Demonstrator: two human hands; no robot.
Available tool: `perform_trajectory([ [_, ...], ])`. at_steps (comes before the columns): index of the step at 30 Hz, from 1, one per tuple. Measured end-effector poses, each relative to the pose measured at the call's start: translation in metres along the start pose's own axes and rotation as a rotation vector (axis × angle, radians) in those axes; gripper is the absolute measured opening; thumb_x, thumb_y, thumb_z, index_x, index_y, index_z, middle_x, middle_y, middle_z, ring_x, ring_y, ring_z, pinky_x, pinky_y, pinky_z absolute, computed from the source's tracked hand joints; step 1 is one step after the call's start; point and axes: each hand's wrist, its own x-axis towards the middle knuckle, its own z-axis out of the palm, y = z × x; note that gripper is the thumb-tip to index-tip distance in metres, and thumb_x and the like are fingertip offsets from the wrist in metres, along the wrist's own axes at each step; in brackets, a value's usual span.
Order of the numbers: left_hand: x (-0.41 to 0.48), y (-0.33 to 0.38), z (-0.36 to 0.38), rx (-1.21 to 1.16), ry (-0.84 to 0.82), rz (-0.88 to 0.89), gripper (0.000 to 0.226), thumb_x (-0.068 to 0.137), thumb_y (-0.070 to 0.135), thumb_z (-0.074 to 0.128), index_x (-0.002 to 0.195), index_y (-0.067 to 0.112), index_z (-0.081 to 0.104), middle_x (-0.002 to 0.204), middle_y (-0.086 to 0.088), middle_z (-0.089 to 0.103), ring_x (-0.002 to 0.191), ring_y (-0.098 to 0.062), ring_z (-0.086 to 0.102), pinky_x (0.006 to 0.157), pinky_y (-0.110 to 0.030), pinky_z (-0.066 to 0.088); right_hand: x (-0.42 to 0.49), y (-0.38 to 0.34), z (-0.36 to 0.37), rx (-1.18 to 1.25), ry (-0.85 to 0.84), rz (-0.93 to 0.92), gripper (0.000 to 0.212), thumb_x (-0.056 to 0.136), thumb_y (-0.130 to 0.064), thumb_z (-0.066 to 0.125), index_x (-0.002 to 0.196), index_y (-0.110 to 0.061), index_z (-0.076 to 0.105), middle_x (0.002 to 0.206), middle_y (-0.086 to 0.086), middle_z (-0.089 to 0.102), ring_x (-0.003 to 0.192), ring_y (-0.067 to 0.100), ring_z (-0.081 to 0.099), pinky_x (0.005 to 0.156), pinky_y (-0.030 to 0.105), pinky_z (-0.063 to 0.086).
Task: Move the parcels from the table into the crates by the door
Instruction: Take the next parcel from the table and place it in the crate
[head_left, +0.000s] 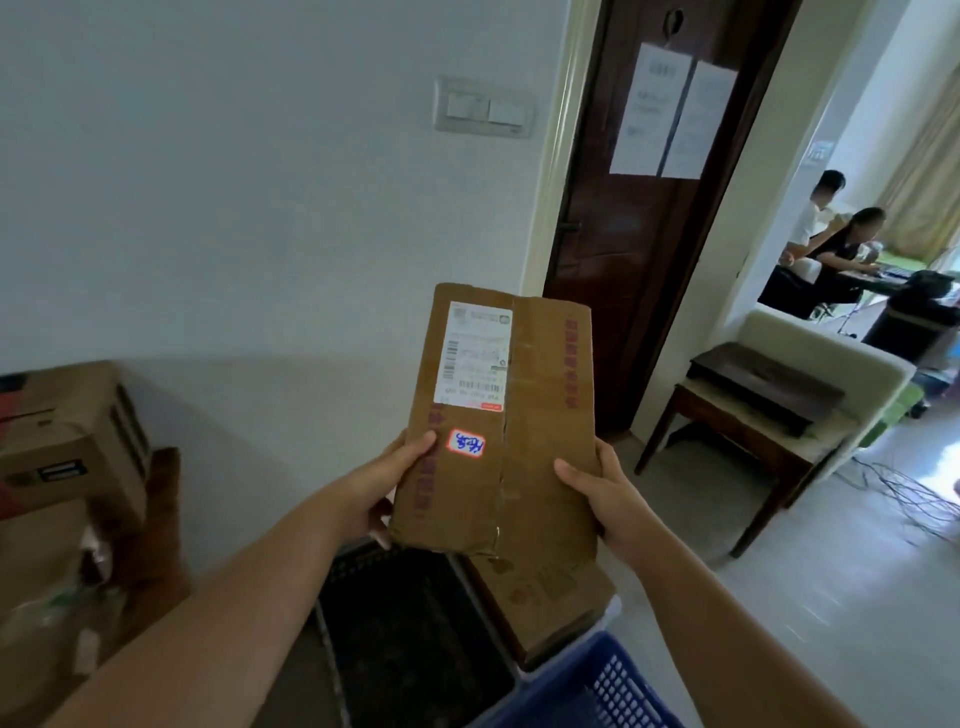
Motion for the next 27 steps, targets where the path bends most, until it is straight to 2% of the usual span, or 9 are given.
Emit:
perform_trajectory([
  [3, 0.030, 0.000, 0.031, -0.025, 0.013, -0.041, 0.072, 0.052, 0.085, 0.063, 0.115, 0.051, 0.056, 0.113, 0.004, 0.069, 0.106, -0.033, 0.062, 0.087, -0.060, 0.048, 0.029, 0.004, -0.036, -0.001, -0.027, 0.075, 0.081, 0.077, -0.032, 0.075, 0.139, -0.042, 0.024, 0.119, -0.006, 0.053, 0.103, 0.018, 0.058, 0.071, 0.035, 0.051],
  [7, 0.067, 0.002, 0.063, -0.074, 0.115, -0.006, 0.043, 0.051, 0.080, 0.066, 0.087, 0.055, 0.066, 0.086, 0.018, 0.072, 0.086, -0.015, 0.069, 0.069, -0.036, 0.056, 0.070, 0.012, -0.071, -0.007, -0.026, 0.087, 0.078, 0.075, -0.037, 0.075, 0.134, -0.045, 0.025, 0.121, -0.007, 0.053, 0.104, 0.017, 0.057, 0.084, 0.042, 0.051],
  [11, 0.113, -0.002, 0.075, -0.183, 0.216, 0.030, 0.039, 0.071, 0.050, 0.072, 0.104, 0.030, 0.068, 0.094, 0.001, 0.074, 0.088, -0.021, 0.070, 0.082, -0.041, 0.056, 0.103, 0.024, -0.081, 0.068, -0.020, 0.099, 0.082, 0.071, -0.034, 0.076, 0.136, -0.043, 0.026, 0.119, -0.008, 0.056, 0.102, 0.015, 0.059, 0.076, 0.037, 0.054],
  [13, 0.143, -0.002, 0.076, -0.271, 0.314, 0.039, 0.037, 0.075, 0.034, 0.074, 0.106, 0.016, 0.067, 0.093, -0.009, 0.073, 0.088, -0.028, 0.068, 0.088, -0.046, 0.051, 0.126, 0.030, -0.082, 0.104, 0.009, 0.114, 0.090, 0.065, -0.036, 0.076, 0.139, -0.042, 0.024, 0.124, -0.005, 0.054, 0.106, 0.019, 0.059, 0.088, 0.047, 0.052],
  [16, 0.197, -0.005, 0.076, -0.293, 0.370, 0.078, 0.027, 0.075, 0.026, 0.076, 0.098, 0.015, 0.068, 0.080, -0.003, 0.074, 0.073, -0.019, 0.069, 0.068, -0.031, 0.055, 0.165, 0.047, -0.082, 0.113, 0.093, 0.171, 0.093, 0.067, -0.038, 0.074, 0.142, -0.044, 0.019, 0.125, -0.004, 0.052, 0.109, 0.022, 0.056, 0.097, 0.054, 0.046],
  [19, 0.252, -0.016, 0.072, -0.256, 0.345, 0.090, 0.019, 0.074, 0.023, 0.077, 0.090, 0.021, 0.068, 0.074, 0.005, 0.074, 0.065, -0.009, 0.069, 0.053, -0.019, 0.051, 0.206, 0.077, -0.081, 0.126, 0.172, 0.240, 0.081, 0.080, -0.037, 0.069, 0.143, -0.043, 0.019, 0.116, -0.010, 0.053, 0.100, 0.015, 0.056, 0.074, 0.043, 0.051],
  [21, 0.284, -0.029, 0.066, -0.213, 0.323, 0.079, 0.021, 0.073, 0.024, 0.078, 0.091, 0.024, 0.068, 0.081, 0.004, 0.074, 0.073, -0.011, 0.070, 0.060, -0.019, 0.051, 0.229, 0.102, -0.079, 0.130, 0.208, 0.289, 0.074, 0.085, -0.038, 0.065, 0.143, -0.043, 0.019, 0.121, -0.010, 0.054, 0.100, 0.014, 0.056, 0.067, 0.038, 0.048],
  [25, 0.342, -0.068, 0.052, -0.166, 0.307, 0.041, 0.019, 0.072, 0.025, 0.079, 0.088, 0.027, 0.070, 0.080, 0.011, 0.074, 0.072, -0.004, 0.069, 0.056, -0.013, 0.049, 0.269, 0.164, -0.073, 0.109, 0.233, 0.355, 0.078, 0.086, -0.044, 0.062, 0.147, -0.040, 0.013, 0.139, -0.004, 0.045, 0.111, 0.018, 0.051, 0.075, 0.039, 0.048],
  [27, 0.373, -0.094, 0.050, -0.160, 0.282, 0.009, 0.016, 0.072, 0.023, 0.078, 0.086, 0.027, 0.069, 0.079, 0.011, 0.074, 0.072, -0.004, 0.069, 0.057, -0.014, 0.050, 0.288, 0.199, -0.074, 0.111, 0.245, 0.383, 0.086, 0.081, -0.048, 0.063, 0.148, -0.042, 0.009, 0.142, -0.003, 0.041, 0.120, 0.022, 0.048, 0.094, 0.050, 0.047],
])
